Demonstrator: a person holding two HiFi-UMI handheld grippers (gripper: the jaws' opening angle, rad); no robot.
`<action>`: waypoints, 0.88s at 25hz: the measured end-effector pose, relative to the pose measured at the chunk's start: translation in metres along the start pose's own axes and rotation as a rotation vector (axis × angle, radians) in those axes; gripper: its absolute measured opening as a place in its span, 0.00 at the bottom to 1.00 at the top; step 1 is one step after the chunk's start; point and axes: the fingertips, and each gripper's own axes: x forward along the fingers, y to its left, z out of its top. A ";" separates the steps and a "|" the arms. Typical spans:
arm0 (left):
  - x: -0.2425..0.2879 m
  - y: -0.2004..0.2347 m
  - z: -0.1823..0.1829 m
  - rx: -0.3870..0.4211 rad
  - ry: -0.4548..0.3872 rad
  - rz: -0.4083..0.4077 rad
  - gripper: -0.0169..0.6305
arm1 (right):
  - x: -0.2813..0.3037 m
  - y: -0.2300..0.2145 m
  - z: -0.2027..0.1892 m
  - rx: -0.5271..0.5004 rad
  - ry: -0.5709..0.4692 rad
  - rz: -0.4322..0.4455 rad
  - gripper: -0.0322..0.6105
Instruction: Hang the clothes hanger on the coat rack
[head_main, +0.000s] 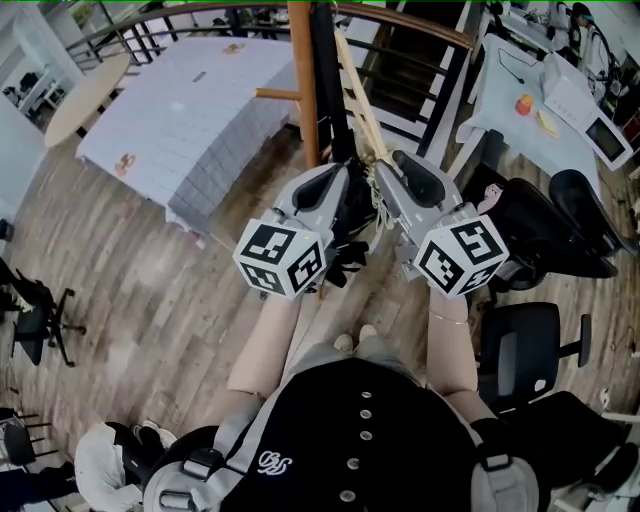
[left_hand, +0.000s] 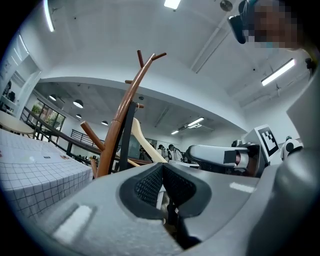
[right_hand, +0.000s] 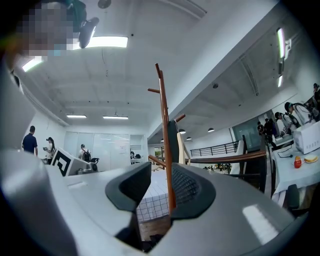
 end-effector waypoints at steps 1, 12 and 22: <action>0.001 -0.002 -0.001 -0.009 -0.003 -0.003 0.02 | -0.004 -0.001 0.000 -0.001 -0.001 -0.012 0.23; 0.009 -0.032 -0.008 -0.043 -0.015 -0.014 0.02 | -0.025 -0.005 -0.006 -0.018 0.019 0.002 0.05; 0.011 -0.049 -0.024 -0.040 0.006 0.026 0.02 | -0.038 -0.010 -0.018 -0.066 0.055 0.049 0.05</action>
